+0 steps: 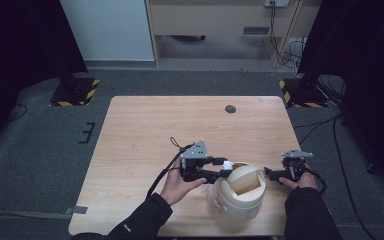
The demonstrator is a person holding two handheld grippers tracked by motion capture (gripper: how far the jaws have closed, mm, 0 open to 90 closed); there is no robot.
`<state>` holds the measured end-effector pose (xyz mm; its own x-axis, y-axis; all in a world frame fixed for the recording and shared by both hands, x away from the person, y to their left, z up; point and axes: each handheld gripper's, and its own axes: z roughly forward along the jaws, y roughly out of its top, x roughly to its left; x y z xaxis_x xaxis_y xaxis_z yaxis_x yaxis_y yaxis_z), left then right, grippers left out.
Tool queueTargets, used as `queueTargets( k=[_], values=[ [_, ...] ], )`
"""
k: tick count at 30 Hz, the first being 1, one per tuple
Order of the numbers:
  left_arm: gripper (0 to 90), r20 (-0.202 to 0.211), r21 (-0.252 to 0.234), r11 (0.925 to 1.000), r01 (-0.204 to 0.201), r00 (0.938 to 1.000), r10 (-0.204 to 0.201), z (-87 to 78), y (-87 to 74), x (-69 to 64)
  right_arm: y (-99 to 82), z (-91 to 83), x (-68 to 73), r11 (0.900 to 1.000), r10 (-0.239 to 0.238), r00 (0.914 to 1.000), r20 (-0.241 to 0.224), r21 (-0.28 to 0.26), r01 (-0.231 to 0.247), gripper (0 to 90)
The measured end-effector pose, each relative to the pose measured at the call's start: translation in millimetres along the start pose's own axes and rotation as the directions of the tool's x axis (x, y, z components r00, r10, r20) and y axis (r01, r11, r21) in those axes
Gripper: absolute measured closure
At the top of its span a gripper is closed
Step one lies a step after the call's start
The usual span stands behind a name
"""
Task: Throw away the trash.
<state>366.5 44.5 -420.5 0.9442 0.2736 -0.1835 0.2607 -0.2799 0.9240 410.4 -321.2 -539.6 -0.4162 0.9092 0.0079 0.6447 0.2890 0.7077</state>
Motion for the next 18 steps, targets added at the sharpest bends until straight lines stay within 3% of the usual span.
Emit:
queueTargets(
  k=[11, 18],
  values=[
    [47.1, -0.023, -0.017, 0.9998, -0.006, 0.9997, 0.006, -7.8, 2.1, 1.9, 0.0, 0.0, 0.0, 1.0, -0.001, 1.0, 0.0, 0.0, 0.001, 0.7],
    [45.0, -0.093, -0.023, 0.9997, 0.006, 0.9956, -0.008, -30.6, -2.4, 11.1, 0.0, 0.0, 0.0, 1.0, 0.0, 1.0, 0.0, 0.0, 0.0, 0.7]
  ],
)
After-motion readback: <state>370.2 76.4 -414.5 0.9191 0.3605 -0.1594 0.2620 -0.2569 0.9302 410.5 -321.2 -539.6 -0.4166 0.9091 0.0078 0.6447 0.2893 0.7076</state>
